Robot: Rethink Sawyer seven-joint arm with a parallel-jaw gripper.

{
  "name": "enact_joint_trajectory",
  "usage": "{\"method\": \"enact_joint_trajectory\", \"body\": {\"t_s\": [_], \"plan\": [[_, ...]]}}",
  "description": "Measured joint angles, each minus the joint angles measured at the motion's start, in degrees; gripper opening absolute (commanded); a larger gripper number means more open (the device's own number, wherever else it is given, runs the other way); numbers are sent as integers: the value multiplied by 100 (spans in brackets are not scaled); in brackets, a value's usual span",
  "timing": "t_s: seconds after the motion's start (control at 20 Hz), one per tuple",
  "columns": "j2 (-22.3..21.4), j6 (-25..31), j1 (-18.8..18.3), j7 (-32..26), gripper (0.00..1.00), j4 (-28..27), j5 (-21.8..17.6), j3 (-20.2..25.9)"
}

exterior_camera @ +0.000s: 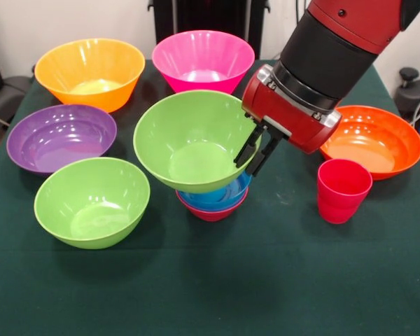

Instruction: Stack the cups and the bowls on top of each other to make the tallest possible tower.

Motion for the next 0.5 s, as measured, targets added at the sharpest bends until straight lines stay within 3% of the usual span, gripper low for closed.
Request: {"method": "enact_joint_trajectory", "body": {"t_s": [0.5], "plan": [[-14,0,18,0,0,56,0,1]]}}
